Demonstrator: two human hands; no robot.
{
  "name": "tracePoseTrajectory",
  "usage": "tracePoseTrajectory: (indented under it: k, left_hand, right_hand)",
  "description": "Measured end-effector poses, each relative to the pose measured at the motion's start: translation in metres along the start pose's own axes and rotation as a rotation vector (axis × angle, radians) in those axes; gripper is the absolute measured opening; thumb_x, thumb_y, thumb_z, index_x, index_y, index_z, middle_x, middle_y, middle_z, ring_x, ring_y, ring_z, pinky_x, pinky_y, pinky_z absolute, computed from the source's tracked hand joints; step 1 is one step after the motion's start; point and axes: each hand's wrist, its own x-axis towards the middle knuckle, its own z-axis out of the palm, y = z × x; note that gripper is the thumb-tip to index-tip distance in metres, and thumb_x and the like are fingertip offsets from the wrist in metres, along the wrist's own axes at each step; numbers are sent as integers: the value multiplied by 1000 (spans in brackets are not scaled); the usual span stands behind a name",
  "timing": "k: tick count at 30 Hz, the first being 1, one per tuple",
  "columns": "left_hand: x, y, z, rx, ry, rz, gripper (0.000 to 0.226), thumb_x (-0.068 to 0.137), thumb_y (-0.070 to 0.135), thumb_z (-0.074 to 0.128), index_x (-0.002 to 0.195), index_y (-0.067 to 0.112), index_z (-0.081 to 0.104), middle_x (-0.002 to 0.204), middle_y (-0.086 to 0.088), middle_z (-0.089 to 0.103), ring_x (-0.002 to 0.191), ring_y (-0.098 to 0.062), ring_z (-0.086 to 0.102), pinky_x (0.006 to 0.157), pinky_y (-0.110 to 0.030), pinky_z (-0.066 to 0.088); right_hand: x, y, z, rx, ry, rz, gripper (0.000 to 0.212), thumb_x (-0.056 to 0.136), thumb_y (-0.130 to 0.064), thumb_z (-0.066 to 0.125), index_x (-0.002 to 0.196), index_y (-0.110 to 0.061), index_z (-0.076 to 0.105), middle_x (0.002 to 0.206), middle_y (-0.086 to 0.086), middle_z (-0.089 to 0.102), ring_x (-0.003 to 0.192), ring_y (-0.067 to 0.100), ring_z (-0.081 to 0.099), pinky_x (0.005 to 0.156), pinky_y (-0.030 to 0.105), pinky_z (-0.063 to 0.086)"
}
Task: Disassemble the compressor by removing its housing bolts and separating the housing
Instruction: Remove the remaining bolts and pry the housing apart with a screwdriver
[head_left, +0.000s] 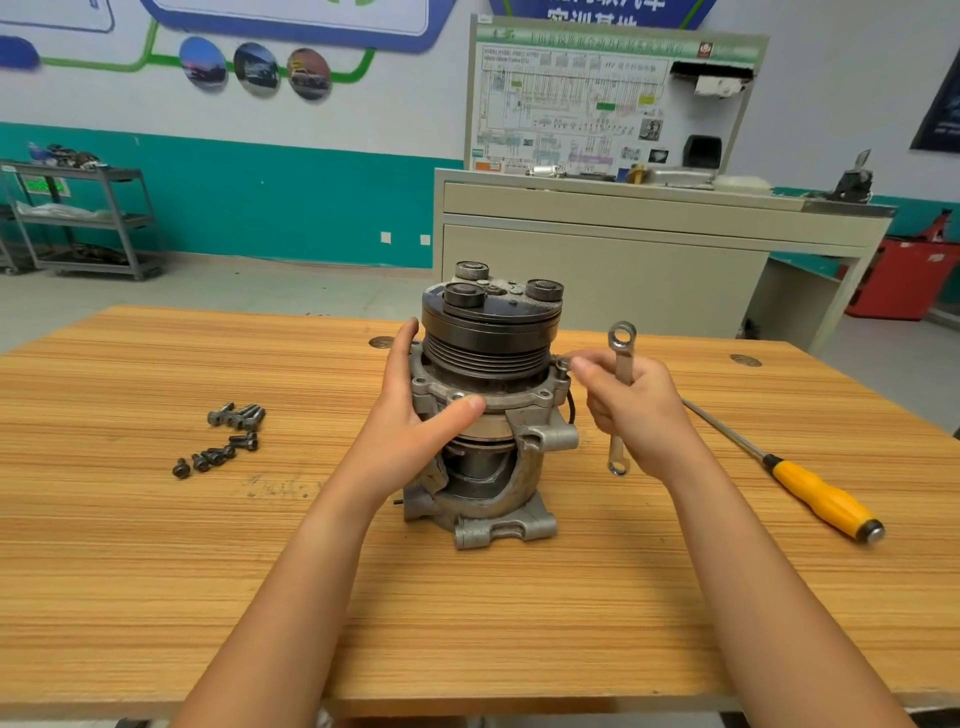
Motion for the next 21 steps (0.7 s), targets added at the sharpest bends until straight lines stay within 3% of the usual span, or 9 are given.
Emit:
tracePoseTrajectory:
  k: [3,7,9,12,16,19,21]
  left_hand:
    - [1,-1,0,-1,2,8,104,64,61,72,142,51,4,143,22,25,129,-3,31,92,-15,33]
    - [1,-2,0,4,9,12,99,66,52,69,142,51,5,148,19,23,134,-7,31,106,-30,34]
    - [1,-2,0,2,8,8,100,66,55,71,141,52,5,144,24,24,131,-4,31,99,-21,35]
    - [0,1,-1,0,6,2,105,59,64,71,140,54,4,133,29,25,125,1,31,87,-10,32]
    - [1,-1,-1,19,15,-4,102,63,56,70,141,52,4,135,26,24,128,-1,29,100,-24,30]
    - [1,-1,0,20,13,-2,100,65,52,68,141,52,4,136,27,23,129,-2,30,103,-27,31]
    - [1,-1,0,20,13,1,99,65,52,68,141,52,5,134,28,23,128,0,29,101,-24,31]
  right_hand:
    - [-2,0,-1,-75,19,-26,5,85,-24,62,89,-23,64,45,-8,35,40,4,31,40,11,29]
    - [-3,2,7,-174,141,-96,12,77,-22,72,74,-22,60,44,-14,35,41,0,29,42,12,27]
    - [-3,-1,7,-183,145,-93,9,80,-19,70,75,-20,62,46,-13,37,41,-1,32,44,10,31]
    - [-3,-3,4,-105,60,-40,5,86,-13,62,85,-17,66,46,-12,44,41,-3,38,44,9,32]
    - [-5,1,8,-9,16,16,19,89,-16,57,108,-14,61,42,-13,42,37,-1,35,39,11,29]
    - [-6,3,16,-157,174,-86,23,78,-27,70,95,-19,59,54,-14,46,41,-2,36,43,8,32]
    - [-5,4,16,-187,217,-131,15,77,-26,71,85,-20,60,51,-14,41,42,-2,34,43,9,30]
